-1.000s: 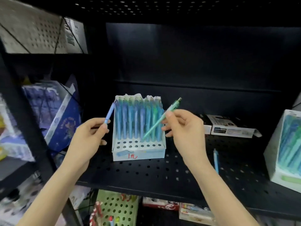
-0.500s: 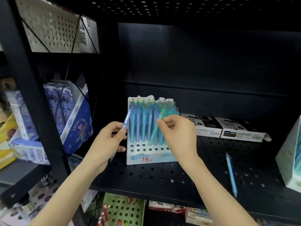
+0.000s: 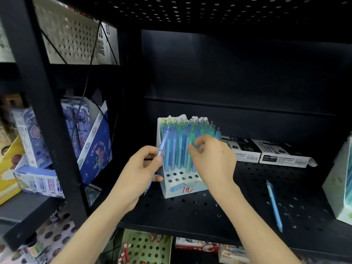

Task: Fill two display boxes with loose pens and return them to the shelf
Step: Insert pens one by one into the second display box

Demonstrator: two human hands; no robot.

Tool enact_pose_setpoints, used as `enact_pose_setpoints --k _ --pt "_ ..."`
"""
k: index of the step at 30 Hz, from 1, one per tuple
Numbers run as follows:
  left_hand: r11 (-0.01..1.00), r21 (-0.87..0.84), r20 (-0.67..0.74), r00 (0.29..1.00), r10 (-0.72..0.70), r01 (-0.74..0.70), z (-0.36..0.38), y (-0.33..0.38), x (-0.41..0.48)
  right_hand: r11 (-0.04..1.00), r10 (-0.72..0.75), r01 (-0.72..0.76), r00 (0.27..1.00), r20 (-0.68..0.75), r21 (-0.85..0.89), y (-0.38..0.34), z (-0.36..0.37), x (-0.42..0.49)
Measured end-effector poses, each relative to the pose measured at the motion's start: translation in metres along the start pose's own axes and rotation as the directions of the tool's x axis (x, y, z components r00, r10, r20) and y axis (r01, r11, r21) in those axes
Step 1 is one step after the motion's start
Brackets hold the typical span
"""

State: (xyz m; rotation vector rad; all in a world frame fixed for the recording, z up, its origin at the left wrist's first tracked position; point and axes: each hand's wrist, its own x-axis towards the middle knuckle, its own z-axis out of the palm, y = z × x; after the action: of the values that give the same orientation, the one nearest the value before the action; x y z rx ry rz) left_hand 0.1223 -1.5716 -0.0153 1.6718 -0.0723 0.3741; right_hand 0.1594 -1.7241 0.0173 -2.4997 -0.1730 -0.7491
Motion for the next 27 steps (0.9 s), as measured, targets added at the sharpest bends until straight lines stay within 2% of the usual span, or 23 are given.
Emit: enact_pose_setpoints --k 2,5,8,11,13,15,19,27 --pt "0.992 0.077 0.027 0.995 0.101 -0.103 0.0 0.001 -0.002 0.987 -0.024 0.036 0.997 -0.079 0.157 -0.006 -0.008 -0.008" --pt "0.956 0.162 0.092 0.968 0.234 -0.246 0.005 0.006 -0.005 0.869 -0.042 0.032 0.999 0.009 0.494 -0.016 -0.015 -0.016" --pt "0.922 0.197 0.124 0.941 0.314 -0.333 0.009 0.01 -0.008 0.819 -0.057 0.02 0.997 0.047 0.573 -0.016 -0.019 -0.017" --pt "0.89 0.281 0.06 0.933 0.356 -0.358 0.004 0.003 -0.007 0.745 0.022 0.024 0.998 -0.062 0.666 -0.007 -0.033 -0.01" --pt "0.871 0.362 -0.003 0.934 0.358 -0.333 0.0 -0.007 -0.003 0.777 0.065 0.054 0.984 -0.165 0.628 0.002 -0.04 -0.004" --pt "0.872 0.396 -0.032 0.945 0.325 -0.287 -0.001 -0.018 0.0 0.857 0.04 0.07 0.979 -0.2 0.511 0.007 -0.038 0.0" --pt "0.894 0.367 0.034 0.964 0.264 -0.257 0.005 -0.038 0.004 0.936 -0.027 0.078 0.988 -0.151 0.343 0.007 -0.022 -0.002" --pt "0.9 0.319 0.113 0.955 0.276 -0.298 0.005 -0.049 0.006 0.964 -0.015 0.023 0.999 -0.032 0.266 0.003 -0.003 0.004"
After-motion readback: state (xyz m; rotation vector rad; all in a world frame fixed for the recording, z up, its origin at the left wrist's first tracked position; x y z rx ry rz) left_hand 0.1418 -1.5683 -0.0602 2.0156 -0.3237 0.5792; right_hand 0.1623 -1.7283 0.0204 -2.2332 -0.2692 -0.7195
